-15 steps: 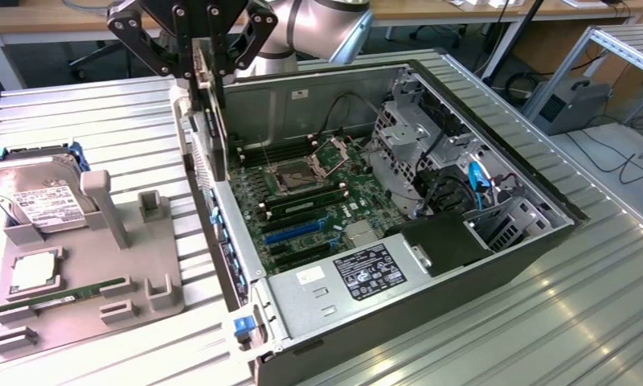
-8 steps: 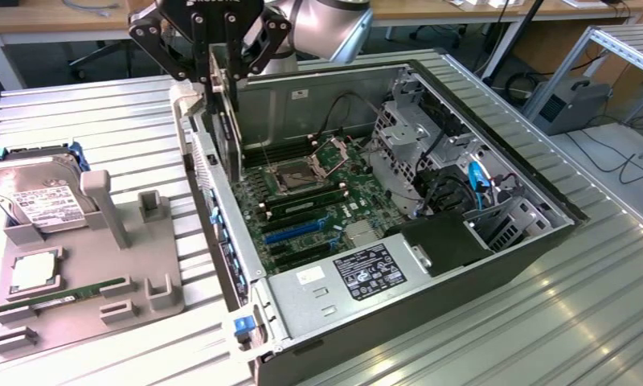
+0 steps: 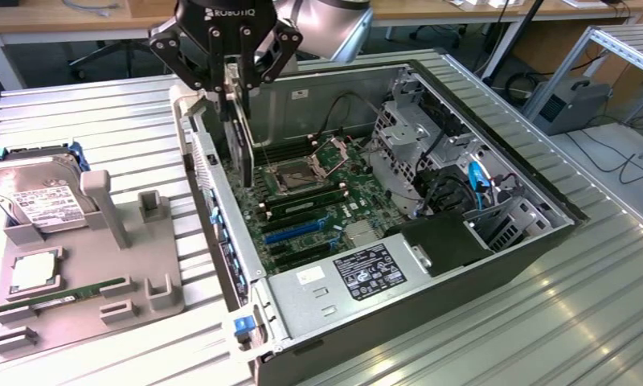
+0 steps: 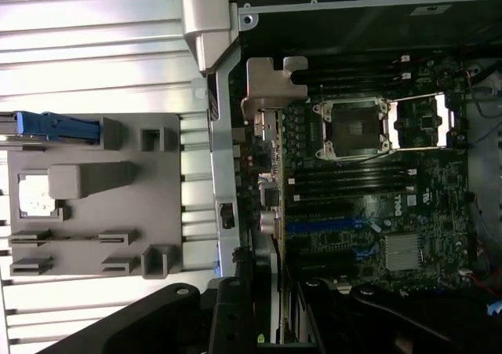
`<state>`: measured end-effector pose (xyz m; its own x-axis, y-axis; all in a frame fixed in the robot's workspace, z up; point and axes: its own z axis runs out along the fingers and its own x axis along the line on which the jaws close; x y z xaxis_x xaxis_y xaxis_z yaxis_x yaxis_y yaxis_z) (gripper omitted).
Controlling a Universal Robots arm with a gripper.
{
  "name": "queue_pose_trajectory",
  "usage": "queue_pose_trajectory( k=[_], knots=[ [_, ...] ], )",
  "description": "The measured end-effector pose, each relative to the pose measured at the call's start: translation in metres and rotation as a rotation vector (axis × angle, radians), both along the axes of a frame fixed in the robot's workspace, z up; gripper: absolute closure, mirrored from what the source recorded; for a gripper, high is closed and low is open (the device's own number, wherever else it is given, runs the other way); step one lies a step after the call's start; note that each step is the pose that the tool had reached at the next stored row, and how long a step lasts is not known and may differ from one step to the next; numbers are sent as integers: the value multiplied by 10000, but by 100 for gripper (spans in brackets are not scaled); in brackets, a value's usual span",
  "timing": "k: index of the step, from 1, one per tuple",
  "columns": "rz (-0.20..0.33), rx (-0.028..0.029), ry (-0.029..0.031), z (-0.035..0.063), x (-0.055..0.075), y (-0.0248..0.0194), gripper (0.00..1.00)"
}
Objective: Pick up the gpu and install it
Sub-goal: 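Pick up the gpu and move the gpu toward the slot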
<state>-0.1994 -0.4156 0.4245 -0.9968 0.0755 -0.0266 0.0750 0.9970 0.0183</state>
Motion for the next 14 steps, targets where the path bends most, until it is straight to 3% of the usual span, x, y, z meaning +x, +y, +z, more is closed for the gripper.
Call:
queue_pose_trajectory(
  k=[5, 14],
  knots=[
    [0, 1, -1, -83, 182, 0, 73],
    [0, 1, -1, -103, 222, 0, 73]
  ],
)
